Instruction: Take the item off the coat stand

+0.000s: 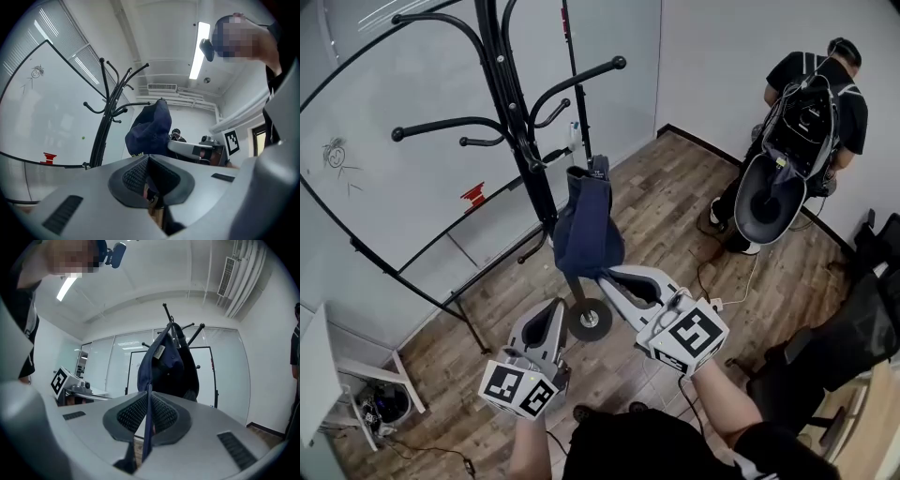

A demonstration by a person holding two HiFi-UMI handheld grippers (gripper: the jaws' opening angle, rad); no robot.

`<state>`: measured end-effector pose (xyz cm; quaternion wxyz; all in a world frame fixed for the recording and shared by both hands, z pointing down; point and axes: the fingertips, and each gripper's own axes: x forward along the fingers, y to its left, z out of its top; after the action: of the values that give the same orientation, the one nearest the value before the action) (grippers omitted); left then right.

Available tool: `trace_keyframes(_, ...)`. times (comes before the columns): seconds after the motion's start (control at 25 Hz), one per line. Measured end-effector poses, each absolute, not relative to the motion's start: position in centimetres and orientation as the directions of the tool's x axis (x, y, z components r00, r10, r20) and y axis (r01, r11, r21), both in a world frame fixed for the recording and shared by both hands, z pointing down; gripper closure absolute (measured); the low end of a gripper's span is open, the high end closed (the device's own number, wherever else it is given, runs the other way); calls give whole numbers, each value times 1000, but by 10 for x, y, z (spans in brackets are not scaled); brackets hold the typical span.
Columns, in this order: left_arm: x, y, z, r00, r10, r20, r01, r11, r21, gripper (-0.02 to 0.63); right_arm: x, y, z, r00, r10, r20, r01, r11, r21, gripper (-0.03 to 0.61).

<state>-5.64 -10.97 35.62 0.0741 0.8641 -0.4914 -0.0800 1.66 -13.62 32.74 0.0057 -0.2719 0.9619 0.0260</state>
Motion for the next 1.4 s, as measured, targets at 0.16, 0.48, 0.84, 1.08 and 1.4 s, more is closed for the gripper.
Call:
trace_keyframes(0.16, -33, -112, 349, 511, -856, -77, -835, -516, 190, 600, 44, -134, 325, -847, -529, -47, -531, 847, 39, 534)
trace_keyframes(0.48, -6, -103, 349, 515, -853, -84, -832, -521, 188, 600, 81, -121, 331, -838, -543, -49, -545, 837, 40, 534)
trace_keyframes(0.84, 15, -80, 356, 522, -850, -73, -828, -525, 197, 600, 106, -96, 342, -835, -548, -52, -550, 835, 35, 534)
trace_keyframes(1.08, 23, -68, 359, 520, -851, -68, -830, -523, 195, 600, 116, -86, 350, -827, -561, -41, -562, 827, 30, 534)
trace_keyframes(1.4, 37, -60, 364, 529, -846, -63, -824, -530, 202, 600, 129, -80, 351, -820, -570, -48, -572, 820, 31, 534)
